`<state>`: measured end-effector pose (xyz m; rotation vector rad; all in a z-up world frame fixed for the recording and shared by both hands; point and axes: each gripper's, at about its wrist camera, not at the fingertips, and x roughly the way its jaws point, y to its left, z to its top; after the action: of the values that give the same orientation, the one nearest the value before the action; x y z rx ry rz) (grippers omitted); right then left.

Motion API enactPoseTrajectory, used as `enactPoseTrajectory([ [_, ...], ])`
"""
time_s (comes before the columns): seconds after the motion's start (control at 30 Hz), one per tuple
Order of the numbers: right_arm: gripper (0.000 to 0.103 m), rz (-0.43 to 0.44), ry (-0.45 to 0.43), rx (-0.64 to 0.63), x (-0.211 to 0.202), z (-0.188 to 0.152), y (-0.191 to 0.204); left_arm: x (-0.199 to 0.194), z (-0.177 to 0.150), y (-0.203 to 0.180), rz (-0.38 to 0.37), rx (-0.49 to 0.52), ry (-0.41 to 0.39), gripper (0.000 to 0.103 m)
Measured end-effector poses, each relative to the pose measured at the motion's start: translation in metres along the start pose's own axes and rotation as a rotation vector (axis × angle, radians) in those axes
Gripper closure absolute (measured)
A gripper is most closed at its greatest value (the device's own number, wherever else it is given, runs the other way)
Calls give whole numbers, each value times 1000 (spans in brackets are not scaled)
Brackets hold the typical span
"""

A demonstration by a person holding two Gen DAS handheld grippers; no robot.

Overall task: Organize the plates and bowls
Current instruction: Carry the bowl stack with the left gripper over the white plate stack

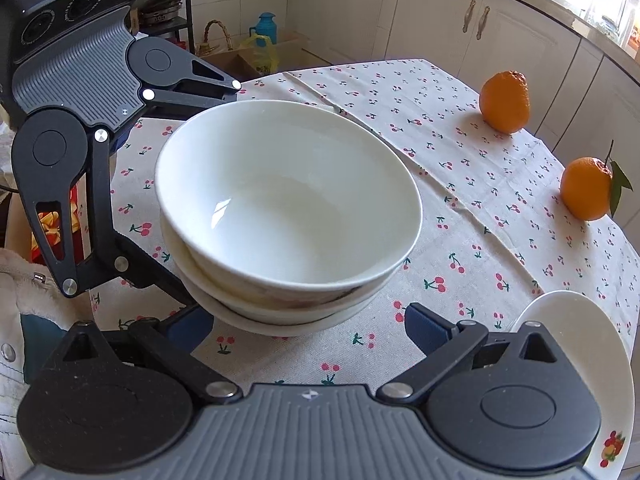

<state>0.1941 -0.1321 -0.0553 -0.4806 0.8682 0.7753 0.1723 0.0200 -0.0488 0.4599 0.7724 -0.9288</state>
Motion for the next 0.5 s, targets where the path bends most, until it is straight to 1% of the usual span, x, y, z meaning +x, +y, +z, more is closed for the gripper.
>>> enactPoseTrajectory([
  [0.37,2,60,6,-58,-1,4,-4,6,5,7,-62,47,34,10],
  [0.47,6,85,5,-62,-2,4,-5,7,6,8,-71,59,40,11],
  [0.5,8,91,5,-66,-2,4,-5,7,6,8,-76,64,40,13],
])
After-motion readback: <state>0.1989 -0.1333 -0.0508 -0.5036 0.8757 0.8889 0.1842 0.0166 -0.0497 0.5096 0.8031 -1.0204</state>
